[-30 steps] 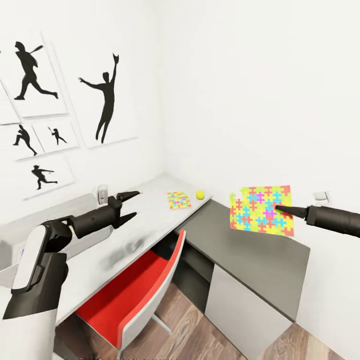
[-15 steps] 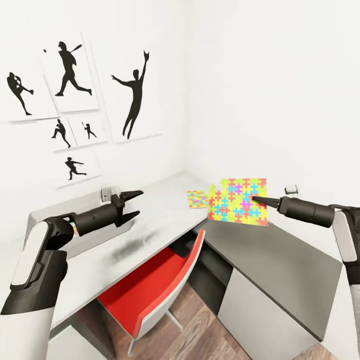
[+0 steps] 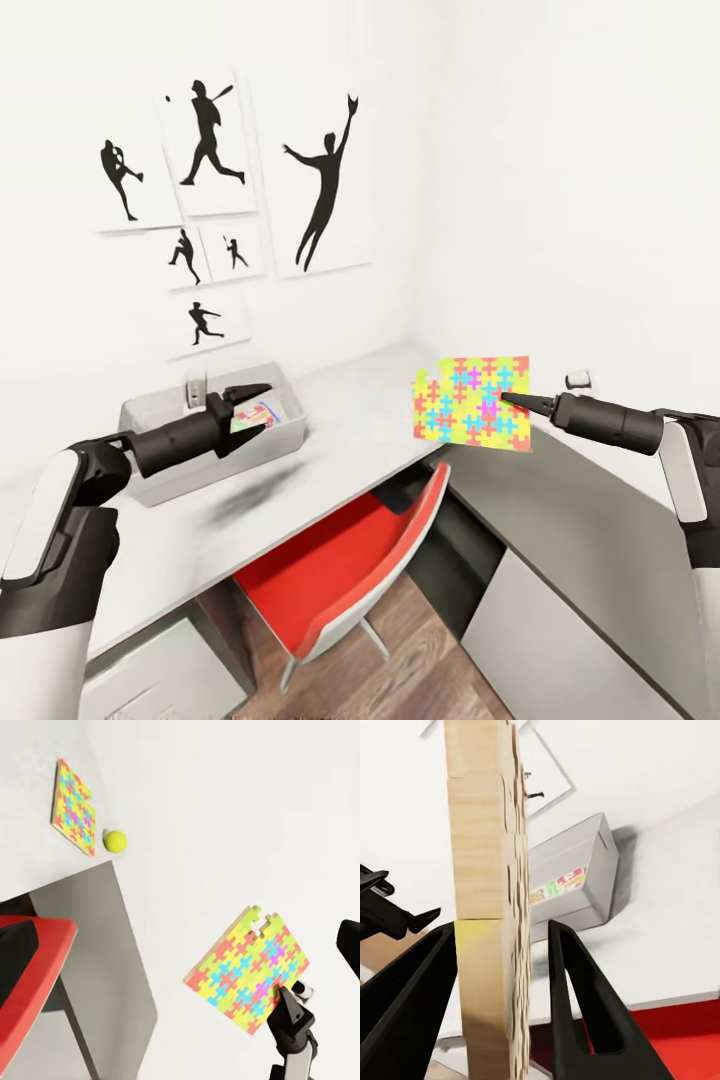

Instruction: Put all the toys in the child's room - the three board games (two on the bed and one on the table), the two jigsaw puzzles on the table, and the tennis ball on the table - inside the toy box on the table in the child's room.

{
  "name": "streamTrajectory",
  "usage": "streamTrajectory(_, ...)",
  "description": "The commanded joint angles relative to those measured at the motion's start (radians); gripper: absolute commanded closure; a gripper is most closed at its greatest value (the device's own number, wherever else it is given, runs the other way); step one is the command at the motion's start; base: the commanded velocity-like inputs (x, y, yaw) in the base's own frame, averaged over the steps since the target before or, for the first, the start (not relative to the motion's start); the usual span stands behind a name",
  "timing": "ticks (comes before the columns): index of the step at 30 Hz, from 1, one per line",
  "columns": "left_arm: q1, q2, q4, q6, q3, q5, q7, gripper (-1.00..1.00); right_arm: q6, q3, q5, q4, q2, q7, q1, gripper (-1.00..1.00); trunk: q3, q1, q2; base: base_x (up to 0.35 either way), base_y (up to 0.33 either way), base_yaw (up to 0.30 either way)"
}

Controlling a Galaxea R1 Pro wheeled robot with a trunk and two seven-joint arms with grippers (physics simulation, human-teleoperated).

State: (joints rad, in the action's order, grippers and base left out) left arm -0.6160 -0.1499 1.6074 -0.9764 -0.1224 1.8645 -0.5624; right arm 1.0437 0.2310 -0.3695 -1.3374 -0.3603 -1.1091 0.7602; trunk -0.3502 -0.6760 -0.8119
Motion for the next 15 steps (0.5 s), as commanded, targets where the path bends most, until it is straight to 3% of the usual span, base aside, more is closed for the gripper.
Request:
streamTrajectory(1, 0.0, 0.0, 0.0, -0.003, -0.003, 0.01, -0.01, -1.0, 0.003, 0.001, 0.001, 0.0, 0.0, -0.005, 0.001, 1.0, -0.002, 0.0, -0.001, 0.0, 0.0, 0.265)
streamTrajectory(6, 0.001, -0.007, 0.0, -0.004, -0.013, 0.01, -0.009, -1.0, 0.003, 0.001, 0.001, 0.0, 0.0, -0.005, 0.001, 1.0, -0.006, 0.0, -0.001, 0.0, 0.111, 0.265)
streamTrajectory(9, 0.001, -0.018, 0.0, -0.005, -0.016, 0.011, -0.008, -1.0, 0.003, -0.033, -0.001, 0.001, -0.002, -0.005, 0.002, 1.0, -0.009, 0.0, -0.001, 0.0, 0.265, 0.264)
streamTrajectory(15, 0.001, -0.023, 0.0, -0.007, -0.017, 0.012, -0.008, -1.0, 0.003, -0.053, -0.002, 0.006, -0.003, -0.005, 0.003, 1.0, -0.013, 0.0, -0.001, 0.0, 0.303, 0.261)
